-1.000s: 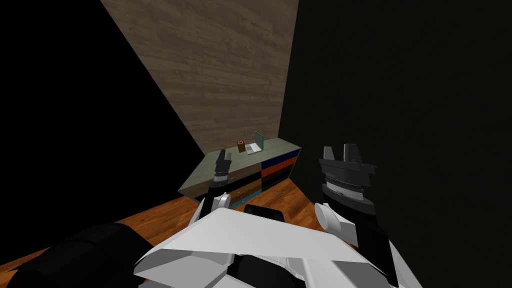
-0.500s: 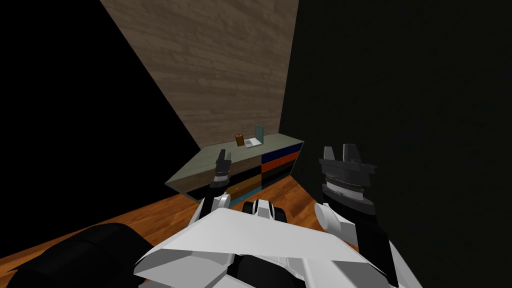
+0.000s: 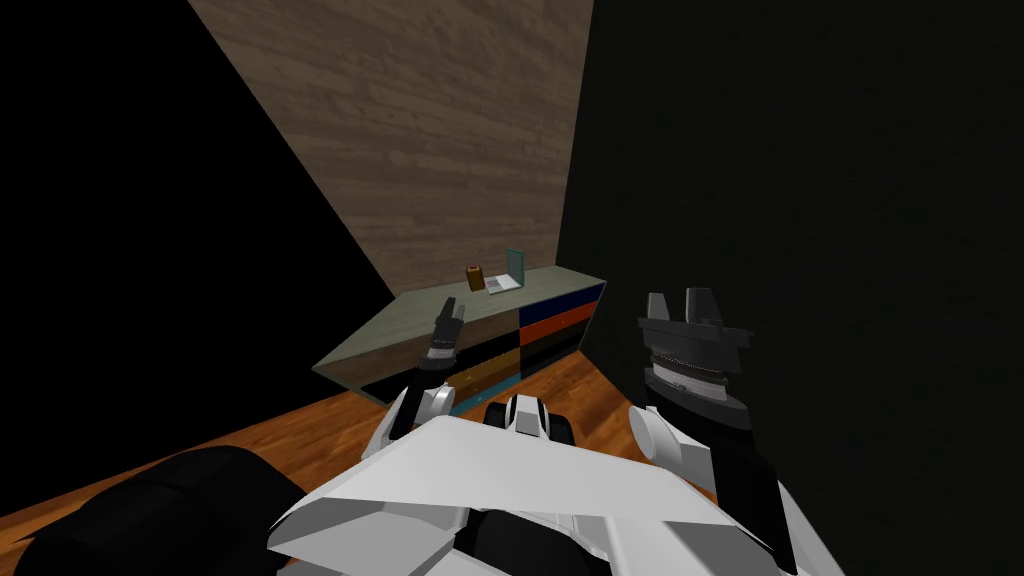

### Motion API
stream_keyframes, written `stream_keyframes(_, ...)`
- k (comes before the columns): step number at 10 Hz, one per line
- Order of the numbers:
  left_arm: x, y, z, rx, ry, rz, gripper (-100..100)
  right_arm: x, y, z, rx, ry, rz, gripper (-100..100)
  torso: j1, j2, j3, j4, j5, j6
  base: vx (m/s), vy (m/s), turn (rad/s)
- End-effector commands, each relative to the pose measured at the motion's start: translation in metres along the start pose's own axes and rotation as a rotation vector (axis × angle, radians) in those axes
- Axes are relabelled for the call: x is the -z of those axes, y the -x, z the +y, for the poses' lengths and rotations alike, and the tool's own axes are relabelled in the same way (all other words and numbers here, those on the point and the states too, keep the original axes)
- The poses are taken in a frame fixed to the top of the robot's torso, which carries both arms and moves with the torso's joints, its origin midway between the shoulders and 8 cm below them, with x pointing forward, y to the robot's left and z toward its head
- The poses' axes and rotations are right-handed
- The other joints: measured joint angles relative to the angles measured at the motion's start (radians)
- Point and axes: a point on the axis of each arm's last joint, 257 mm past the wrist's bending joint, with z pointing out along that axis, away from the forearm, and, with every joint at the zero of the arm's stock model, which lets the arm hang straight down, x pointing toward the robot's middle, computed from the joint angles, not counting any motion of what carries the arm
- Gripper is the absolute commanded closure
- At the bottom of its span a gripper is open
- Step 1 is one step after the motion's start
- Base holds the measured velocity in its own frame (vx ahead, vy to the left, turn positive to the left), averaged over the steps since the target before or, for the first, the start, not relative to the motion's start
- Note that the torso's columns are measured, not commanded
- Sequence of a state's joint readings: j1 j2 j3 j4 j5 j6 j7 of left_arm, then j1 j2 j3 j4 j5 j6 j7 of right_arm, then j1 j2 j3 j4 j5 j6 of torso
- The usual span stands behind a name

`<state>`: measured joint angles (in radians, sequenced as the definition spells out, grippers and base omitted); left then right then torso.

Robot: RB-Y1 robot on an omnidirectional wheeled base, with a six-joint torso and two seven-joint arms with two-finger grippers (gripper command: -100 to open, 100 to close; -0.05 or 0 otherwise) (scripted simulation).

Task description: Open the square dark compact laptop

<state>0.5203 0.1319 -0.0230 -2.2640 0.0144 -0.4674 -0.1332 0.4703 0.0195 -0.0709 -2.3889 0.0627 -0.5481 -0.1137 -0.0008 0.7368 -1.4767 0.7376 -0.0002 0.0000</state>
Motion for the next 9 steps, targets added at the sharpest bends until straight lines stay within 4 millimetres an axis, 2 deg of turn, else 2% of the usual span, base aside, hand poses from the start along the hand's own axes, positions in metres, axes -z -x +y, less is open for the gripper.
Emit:
stream_keyframes(1, -0.008, 0.003, 0.014, -0.022, 0.043, 0.039, -100, 0.0, 0.0, 0.0, 0.0, 0.0, 0.0, 0, -0.001, 0.001, 0.0, 0.0, 0.0, 0.0, 0.063, -0.085, -0.017)
stream_keyframes(9, -0.029, 0.02, 0.043, -0.067, 0.153, 0.082, -100, 0.0, 0.0, 0.0, 0.0, 0.0, 0.0, 0, 0.002, 0.001, 0.001, 0.0, 0.001, 0.0, 0.045, -0.068, -0.013)
